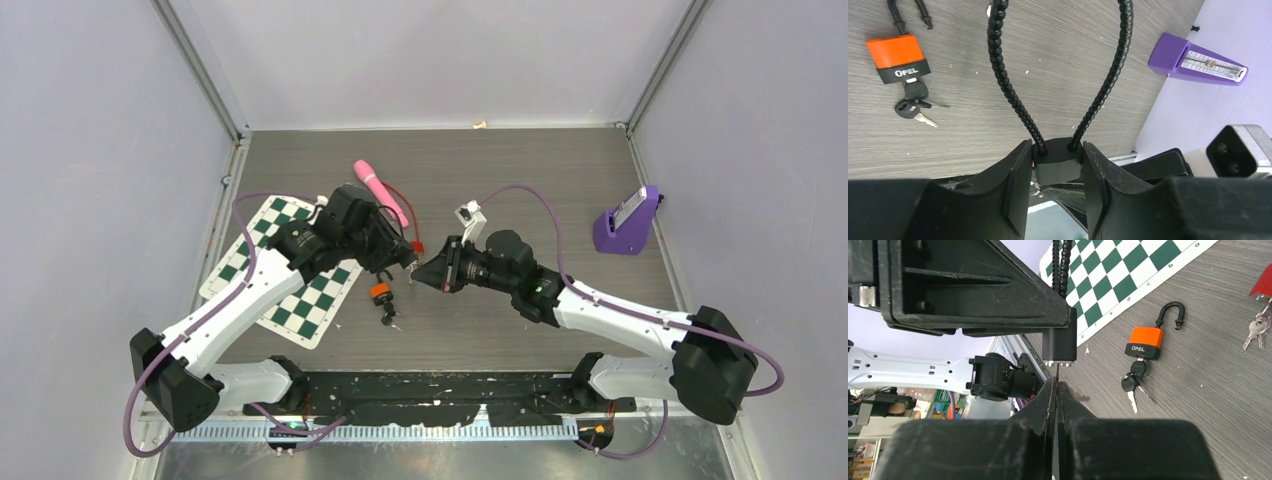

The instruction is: Unlock with the key

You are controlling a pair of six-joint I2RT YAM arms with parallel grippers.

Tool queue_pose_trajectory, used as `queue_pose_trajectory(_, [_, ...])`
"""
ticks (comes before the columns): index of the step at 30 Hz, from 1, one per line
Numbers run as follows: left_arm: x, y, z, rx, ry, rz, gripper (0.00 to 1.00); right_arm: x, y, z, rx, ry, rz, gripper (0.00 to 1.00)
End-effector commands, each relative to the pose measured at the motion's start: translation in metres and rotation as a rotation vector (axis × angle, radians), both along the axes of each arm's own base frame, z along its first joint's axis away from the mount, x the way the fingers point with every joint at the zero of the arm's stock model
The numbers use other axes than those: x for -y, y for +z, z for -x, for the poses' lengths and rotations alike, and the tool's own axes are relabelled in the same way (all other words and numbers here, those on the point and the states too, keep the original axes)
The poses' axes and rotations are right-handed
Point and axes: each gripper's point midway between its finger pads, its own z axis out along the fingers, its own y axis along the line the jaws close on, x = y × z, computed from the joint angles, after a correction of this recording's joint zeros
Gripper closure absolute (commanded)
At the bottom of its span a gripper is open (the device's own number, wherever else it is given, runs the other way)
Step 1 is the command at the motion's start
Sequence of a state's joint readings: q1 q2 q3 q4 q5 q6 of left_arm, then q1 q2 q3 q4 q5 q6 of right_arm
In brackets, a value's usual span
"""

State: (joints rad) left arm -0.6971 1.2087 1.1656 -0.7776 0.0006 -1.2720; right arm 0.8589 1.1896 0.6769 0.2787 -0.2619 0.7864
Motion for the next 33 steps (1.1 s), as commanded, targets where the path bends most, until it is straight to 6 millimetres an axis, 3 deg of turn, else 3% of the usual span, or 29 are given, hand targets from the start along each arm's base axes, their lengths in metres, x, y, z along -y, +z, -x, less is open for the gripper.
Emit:
queue_pose_trajectory(1, [0.025,0.02,0.022,-0.014,-0.092,0.117,1.0,0.0,0.041,-0.028,0.143,-0.117,-0.131,0.95])
queue_pose_trajectory(7, [0.023,0.018,0.029,0.043,-0.171,0.109,1.0,0.016,0.054,-0.031,0.149,-0.112,-0.201,0.95])
queue_pose_trajectory(12, [0.014,0.014,0.032,0.088,-0.215,0.054,1.0,0.022,0.06,-0.028,0.167,-0.052,-0.155,0.95])
queue_pose_trajectory(19, [0.01,0.026,0.026,0.159,-0.253,0.023,1.0,0.025,0.065,-0.018,0.178,0.018,-0.131,0.95])
queue_pose_trajectory(26, [0.01,0.024,0.024,0.144,-0.297,0.002,1.0,0.024,0.063,-0.01,0.205,0.077,-0.115,0.95])
queue_pose_trajectory(33, [0.016,0.026,0.032,0.027,-0.271,0.147,1.0,0.025,0.059,-0.012,0.195,0.066,-0.109,0.95])
